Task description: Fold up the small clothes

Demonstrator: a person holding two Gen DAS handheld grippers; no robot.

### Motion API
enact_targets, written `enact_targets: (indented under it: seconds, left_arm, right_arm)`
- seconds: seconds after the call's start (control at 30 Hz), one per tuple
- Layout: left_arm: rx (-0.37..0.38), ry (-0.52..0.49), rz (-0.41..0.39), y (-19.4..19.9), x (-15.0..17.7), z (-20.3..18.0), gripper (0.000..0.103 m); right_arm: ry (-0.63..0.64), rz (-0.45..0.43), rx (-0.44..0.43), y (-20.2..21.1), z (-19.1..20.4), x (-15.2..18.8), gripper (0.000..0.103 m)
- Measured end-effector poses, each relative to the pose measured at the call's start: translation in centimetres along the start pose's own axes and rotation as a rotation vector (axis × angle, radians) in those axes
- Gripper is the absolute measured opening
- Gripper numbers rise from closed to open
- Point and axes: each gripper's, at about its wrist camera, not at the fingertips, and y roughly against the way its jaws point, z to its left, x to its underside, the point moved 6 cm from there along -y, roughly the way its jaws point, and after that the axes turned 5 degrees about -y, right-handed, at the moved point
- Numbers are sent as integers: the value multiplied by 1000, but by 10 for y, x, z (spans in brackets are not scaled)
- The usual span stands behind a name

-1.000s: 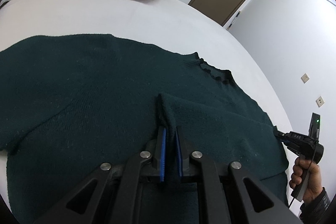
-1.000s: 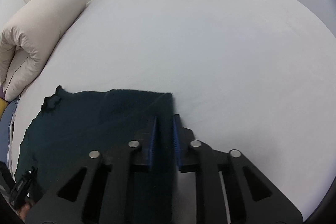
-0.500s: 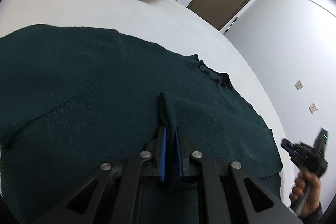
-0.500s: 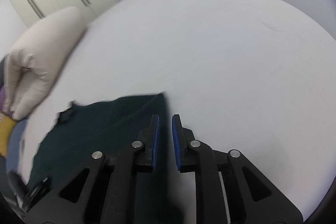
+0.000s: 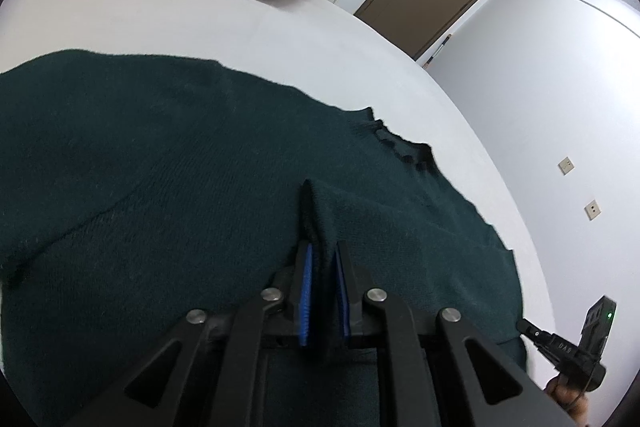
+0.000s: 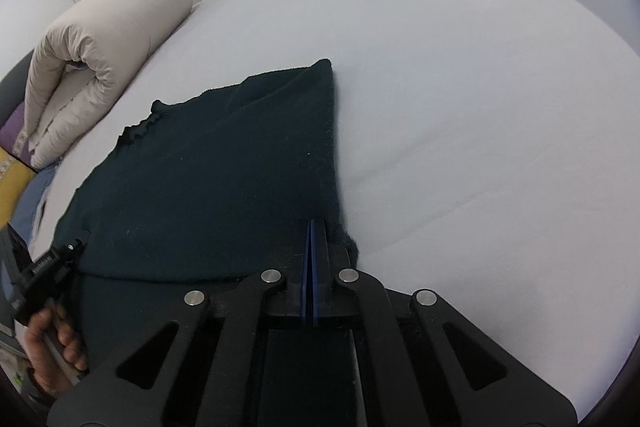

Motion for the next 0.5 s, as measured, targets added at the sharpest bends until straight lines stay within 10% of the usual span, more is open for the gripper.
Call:
enact_targets:
  seconds: [0.13, 0.2, 0.27, 0.3, 0.5]
  left_arm:
    - [-10, 21, -85, 44, -19, 1, 54]
    - [6, 51, -134, 77, -29, 11, 58]
    - [-7, 84, -176, 111, -33, 32, 58]
    - [-19, 113, -195, 129, -32, 48, 58]
    - [-155, 394, -337, 235, -1, 178, 58]
  right_arm:
    - [111, -202, -4, 76, 26, -5, 9]
    - [191, -299, -14, 106, 55, -1, 29]
    - [225, -386, -35, 132, 74, 4, 93]
    - [238, -451, -50, 147, 85, 8, 103]
    - [206, -408, -198, 168, 124, 24, 103]
